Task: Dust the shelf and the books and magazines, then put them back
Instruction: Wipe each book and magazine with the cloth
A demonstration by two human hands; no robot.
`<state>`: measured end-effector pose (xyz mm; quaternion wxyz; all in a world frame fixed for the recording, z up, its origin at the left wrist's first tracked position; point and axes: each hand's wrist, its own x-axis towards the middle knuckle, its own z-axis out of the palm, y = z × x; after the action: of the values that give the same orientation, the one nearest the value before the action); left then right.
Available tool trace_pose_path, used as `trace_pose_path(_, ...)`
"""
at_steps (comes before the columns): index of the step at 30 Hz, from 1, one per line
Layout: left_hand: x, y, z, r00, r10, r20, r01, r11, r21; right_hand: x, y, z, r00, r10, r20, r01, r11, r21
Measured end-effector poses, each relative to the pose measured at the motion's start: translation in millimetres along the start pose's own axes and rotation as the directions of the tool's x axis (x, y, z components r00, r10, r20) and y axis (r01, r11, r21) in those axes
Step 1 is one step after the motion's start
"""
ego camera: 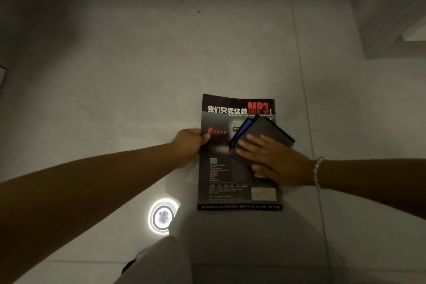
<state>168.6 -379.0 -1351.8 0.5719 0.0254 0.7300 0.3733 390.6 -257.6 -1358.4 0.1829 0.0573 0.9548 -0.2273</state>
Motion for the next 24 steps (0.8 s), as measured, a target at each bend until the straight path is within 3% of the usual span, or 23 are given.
trace_pose_path(6,-2,1,1,0.999,-0.015,-0.039,0.015,1.0,0.003,8,-1,-2,0.982,0.158,-0.101,-0.151,0.986,0.069)
trace_pose_path(14,-7,1,7,0.996,0.025,-0.09,-0.024,1.0,0.012,22,-87,14,0.984,-0.133,0.115,0.101,0.964,0.245)
trace_pose_path(17,-8,2,6,0.995,0.042,-0.087,-0.036,0.998,0.061,22,-97,21,0.959,-0.214,0.184,0.176,0.964,0.201)
trace_pose_path(24,-13,9,9,0.994,0.079,-0.081,-0.064,0.982,0.175,-12,-50,10,0.93,-0.232,0.284,0.23,0.972,0.04)
